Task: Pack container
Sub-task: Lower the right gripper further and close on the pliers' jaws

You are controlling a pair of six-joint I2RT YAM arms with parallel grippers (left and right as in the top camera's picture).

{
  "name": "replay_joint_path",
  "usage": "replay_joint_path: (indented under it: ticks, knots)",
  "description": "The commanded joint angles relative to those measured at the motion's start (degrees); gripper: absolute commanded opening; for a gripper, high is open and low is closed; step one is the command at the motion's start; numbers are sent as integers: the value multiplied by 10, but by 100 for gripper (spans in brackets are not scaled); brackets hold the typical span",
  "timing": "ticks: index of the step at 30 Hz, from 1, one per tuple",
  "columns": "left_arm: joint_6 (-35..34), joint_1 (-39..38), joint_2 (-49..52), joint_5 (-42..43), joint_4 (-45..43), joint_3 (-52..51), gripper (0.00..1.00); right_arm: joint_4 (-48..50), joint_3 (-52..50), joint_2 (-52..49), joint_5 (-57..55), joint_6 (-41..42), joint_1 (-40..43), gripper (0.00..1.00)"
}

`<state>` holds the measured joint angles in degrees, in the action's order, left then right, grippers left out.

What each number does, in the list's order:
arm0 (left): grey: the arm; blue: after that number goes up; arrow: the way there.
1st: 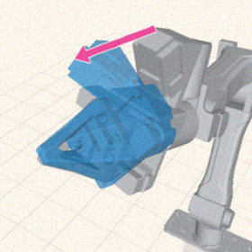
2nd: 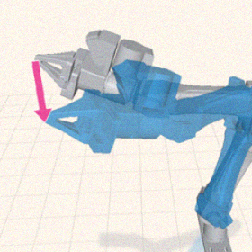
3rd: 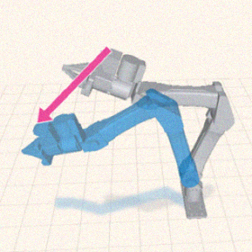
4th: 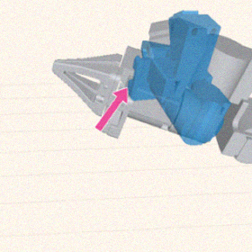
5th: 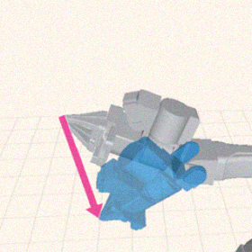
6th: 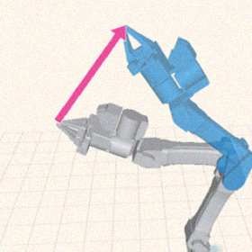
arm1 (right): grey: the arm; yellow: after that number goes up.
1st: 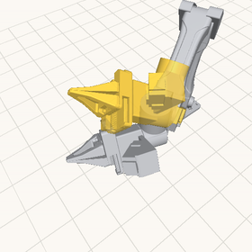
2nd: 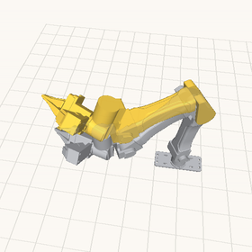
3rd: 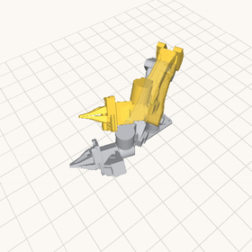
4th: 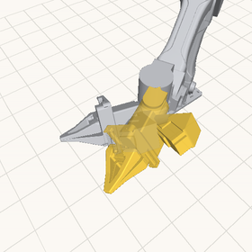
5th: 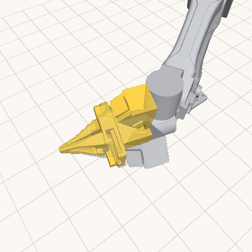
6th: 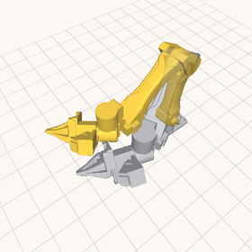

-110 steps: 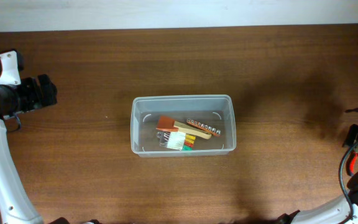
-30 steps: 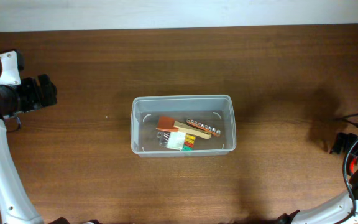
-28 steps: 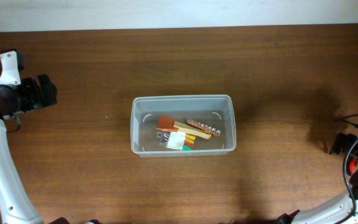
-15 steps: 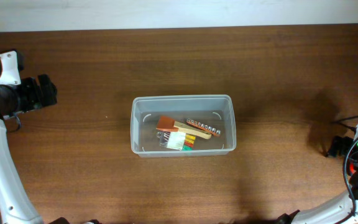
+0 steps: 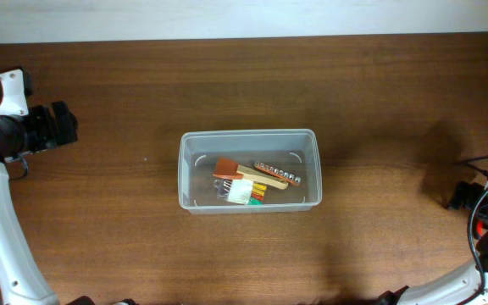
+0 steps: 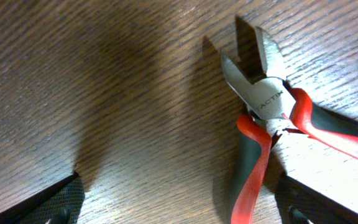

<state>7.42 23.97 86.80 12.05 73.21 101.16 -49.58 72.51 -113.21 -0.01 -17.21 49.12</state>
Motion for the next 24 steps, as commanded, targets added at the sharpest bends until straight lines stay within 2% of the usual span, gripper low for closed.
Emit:
replay_joint_path:
  ticks: [1, 2, 5, 11, 17, 24]
  knots:
    - [-5, 2, 1, 6, -1, 12, 99, 5, -9, -8, -7, 14, 1, 79]
    - [-5, 2, 1, 6, -1, 12, 99, 5, -9, -8, -7, 14, 1, 74]
    - [-5, 2, 1, 6, -1, 12, 99, 5, -9, -8, -7, 14, 1, 66]
    - [-5, 2, 1, 6, -1, 12, 99, 5, -9, -7, -7, 14, 1, 61]
    - [-5, 2, 1, 6, -1, 12, 99, 3, -9, -7, -7, 16, 1, 49]
    - [-5, 2, 1, 6, -1, 12, 99, 7, -9, -7, -7, 56, 1, 45]
